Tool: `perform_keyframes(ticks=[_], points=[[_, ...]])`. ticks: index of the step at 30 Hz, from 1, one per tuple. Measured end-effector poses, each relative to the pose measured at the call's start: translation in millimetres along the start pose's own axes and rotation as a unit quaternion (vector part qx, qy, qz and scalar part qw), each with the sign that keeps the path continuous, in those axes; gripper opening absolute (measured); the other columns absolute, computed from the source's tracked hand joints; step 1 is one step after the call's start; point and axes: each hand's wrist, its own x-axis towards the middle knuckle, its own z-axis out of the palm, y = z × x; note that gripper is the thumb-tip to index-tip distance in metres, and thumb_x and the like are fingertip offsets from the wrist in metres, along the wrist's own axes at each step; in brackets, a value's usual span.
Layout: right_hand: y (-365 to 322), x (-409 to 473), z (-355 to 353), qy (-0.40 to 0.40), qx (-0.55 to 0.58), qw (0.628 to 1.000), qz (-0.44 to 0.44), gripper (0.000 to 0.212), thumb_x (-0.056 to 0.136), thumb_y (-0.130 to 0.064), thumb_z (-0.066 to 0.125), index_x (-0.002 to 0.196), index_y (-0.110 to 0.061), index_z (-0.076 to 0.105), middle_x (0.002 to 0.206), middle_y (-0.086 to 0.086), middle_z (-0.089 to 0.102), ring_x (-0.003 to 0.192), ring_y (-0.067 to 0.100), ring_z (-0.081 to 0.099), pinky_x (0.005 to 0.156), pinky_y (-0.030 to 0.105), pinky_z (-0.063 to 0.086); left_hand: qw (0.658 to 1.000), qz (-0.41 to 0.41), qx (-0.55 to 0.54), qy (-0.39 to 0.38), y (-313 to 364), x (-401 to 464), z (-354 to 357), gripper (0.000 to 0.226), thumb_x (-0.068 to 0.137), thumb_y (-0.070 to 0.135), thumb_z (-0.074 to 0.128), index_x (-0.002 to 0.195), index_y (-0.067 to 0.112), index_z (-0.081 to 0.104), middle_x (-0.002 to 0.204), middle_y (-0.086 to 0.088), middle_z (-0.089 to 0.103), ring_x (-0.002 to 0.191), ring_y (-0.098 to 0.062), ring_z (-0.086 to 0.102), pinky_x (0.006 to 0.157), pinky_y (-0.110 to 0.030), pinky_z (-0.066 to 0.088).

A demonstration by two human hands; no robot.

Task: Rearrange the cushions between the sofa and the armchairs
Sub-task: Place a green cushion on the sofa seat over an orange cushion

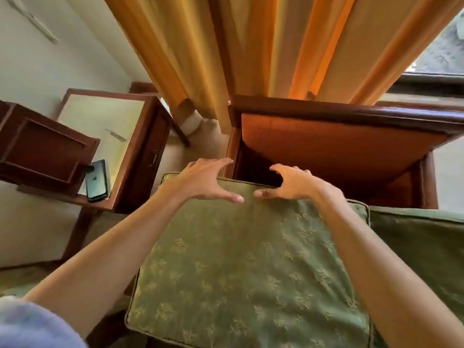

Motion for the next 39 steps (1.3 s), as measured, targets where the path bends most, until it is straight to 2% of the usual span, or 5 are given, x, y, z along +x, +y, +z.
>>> perform_keyframes(ticks=[6,12,19,26,39], points=[[13,53,15,-0.196,0.105,0.974,0.047,0.108,0.05,-0.086,0.075,0.135,-0.022,0.061,0.132,-0.001,0.064,0.114,0.021,0.065,0.1,0.039,0.05,0.966,-0.12,0.016,-0.227,-9,65,13,0.152,0.026,0.094,0.075,0.157,0.043,0.017,0.165,0.008,0.024,0.15,-0.025,0.029,0.117,-0.05,0.032],[2,22,18,-0.132,0.161,0.978,-0.008,0.072,0.045,-0.072,0.089,0.098,-0.024,0.076,0.085,-0.004,0.078,0.076,0.013,0.075,0.081,0.04,0.061,0.944,-0.103,0.069,-0.306,-2,49,-5,0.135,0.02,0.092,0.078,0.143,0.048,0.044,0.152,0.009,0.046,0.139,-0.027,0.044,0.109,-0.054,0.041],[-57,-113,-27,0.071,0.081,0.99,-0.091,0.069,0.041,-0.077,0.084,0.087,-0.028,0.067,0.081,-0.009,0.071,0.075,0.009,0.066,0.07,0.037,0.057,0.993,0.038,0.085,-0.076,30,-82,-62,0.081,0.037,0.092,0.074,0.089,0.033,0.054,0.092,0.017,0.058,0.096,-0.005,0.05,0.119,-0.053,0.014],[-125,-264,18,0.219,-0.149,0.958,-0.114,0.105,0.057,-0.081,0.07,0.141,-0.025,0.04,0.124,-0.002,0.045,0.119,0.022,0.04,0.101,0.047,0.035,0.964,0.12,0.161,0.172,49,-245,-26,0.117,0.057,0.077,0.072,0.153,0.033,0.02,0.134,-0.007,0.045,0.13,-0.031,0.039,0.119,-0.056,0.01],[-67,-313,76,0.29,-0.135,0.947,-0.009,0.117,0.053,-0.072,0.08,0.146,-0.026,0.026,0.143,-0.002,0.042,0.135,0.024,0.035,0.117,0.042,0.024,0.949,0.114,0.103,0.276,-34,-271,10,0.129,0.045,0.084,0.075,0.151,0.03,0.026,0.148,0.004,0.042,0.142,-0.022,0.032,0.124,-0.051,0.008]])
